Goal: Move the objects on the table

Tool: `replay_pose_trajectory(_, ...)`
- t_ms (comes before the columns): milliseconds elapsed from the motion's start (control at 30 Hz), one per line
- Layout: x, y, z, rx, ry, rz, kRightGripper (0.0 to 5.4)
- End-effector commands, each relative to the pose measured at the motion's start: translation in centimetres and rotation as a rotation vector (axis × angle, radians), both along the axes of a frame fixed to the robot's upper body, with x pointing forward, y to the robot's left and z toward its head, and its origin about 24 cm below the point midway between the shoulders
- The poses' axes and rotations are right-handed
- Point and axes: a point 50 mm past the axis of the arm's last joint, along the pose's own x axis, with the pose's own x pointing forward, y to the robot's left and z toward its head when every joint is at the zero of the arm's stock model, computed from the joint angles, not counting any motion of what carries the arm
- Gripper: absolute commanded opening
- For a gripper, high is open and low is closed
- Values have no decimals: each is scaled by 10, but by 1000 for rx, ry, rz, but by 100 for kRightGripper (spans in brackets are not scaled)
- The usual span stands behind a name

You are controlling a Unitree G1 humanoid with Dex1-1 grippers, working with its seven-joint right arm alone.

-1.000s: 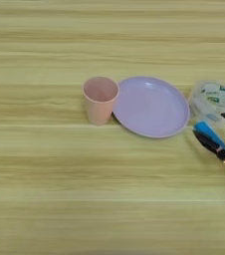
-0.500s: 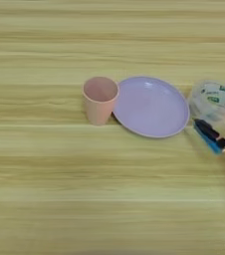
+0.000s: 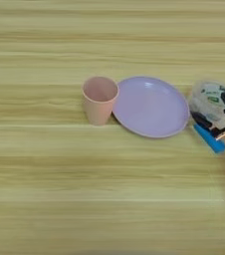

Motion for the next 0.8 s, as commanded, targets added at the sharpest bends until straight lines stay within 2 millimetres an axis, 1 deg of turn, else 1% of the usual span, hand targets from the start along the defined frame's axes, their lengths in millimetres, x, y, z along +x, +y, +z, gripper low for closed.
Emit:
replay_pose_trajectory(33,17,-8,38,-103,-128,24,537)
replay_pose_trajectory(233,23,-15,45,-148,-128,24,537)
replay_pose_trajectory(467,20,-22,44,-189,-117,18,537)
replay_pose_trajectory(667,21,-20,40,-199,-90,40,537)
replay_pose_trajectory(800,23,-14,35,-181,-65,74,537)
